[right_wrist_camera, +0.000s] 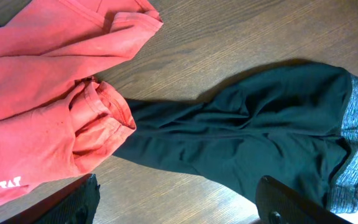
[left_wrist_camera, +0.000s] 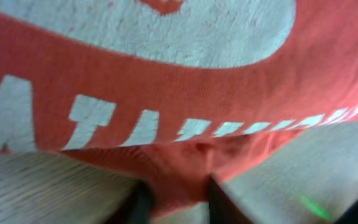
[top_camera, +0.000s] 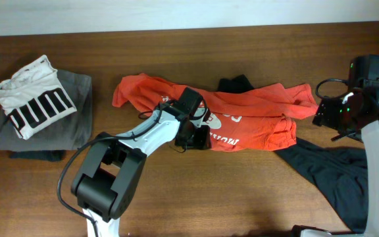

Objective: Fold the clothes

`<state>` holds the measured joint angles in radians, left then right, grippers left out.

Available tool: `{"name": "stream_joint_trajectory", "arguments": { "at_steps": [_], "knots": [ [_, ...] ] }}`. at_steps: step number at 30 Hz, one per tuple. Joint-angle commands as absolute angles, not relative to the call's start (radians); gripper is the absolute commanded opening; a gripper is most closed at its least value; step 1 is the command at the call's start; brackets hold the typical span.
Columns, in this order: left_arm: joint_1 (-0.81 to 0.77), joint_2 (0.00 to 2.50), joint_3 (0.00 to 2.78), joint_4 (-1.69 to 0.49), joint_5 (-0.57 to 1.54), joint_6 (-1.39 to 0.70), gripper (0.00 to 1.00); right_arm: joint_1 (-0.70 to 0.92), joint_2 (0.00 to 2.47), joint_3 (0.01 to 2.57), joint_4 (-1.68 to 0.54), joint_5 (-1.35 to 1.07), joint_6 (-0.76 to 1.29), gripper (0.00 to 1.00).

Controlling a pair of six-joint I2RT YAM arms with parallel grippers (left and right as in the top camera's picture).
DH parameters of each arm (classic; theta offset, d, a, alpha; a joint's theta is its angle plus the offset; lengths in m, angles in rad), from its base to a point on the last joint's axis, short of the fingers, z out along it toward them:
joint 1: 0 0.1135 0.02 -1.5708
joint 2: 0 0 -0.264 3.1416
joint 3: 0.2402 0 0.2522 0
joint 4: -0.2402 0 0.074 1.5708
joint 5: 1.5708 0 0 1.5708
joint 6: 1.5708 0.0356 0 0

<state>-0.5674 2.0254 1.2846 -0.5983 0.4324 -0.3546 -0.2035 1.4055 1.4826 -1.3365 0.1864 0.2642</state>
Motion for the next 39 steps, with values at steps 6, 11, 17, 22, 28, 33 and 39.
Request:
{"name": "stream_joint_trajectory", "arguments": {
  "at_steps": [6,11,17,22,28,33,39],
  "knots": [
    [-0.467,1.969,1.292,-0.846,0.389,-0.274,0.0,-0.21,1.404,1.477,-1.34,0.192,0.242,0.85],
    [-0.304,1.787,1.292,-1.07,0.078,-0.252,0.0,-0.21,1.416,1.477,-1.338,0.126,0.187,0.85],
    [-0.116,1.661,1.292,-1.122,0.007,-0.252,0.0,-0.21,1.501,1.475,-1.343,-0.031,0.056,0.79],
    [-0.038,1.66,1.289,-1.176,-0.01,-0.252,0.0,-0.209,1.626,1.475,-1.349,-0.101,0.002,0.49],
    [0.001,1.66,1.289,-1.182,-0.075,-0.259,0.0,-0.202,1.792,1.468,-1.367,-0.263,-0.115,0.04],
    [0.003,1.66,1.289,-1.163,-0.071,-0.261,0.0,-0.14,1.906,1.41,-1.33,-0.303,-0.168,0.04],
    [0.003,1.66,1.289,-1.159,-0.068,-0.261,0.0,-0.065,1.961,1.309,-1.194,-0.303,-0.169,0.04]
  ]
}}
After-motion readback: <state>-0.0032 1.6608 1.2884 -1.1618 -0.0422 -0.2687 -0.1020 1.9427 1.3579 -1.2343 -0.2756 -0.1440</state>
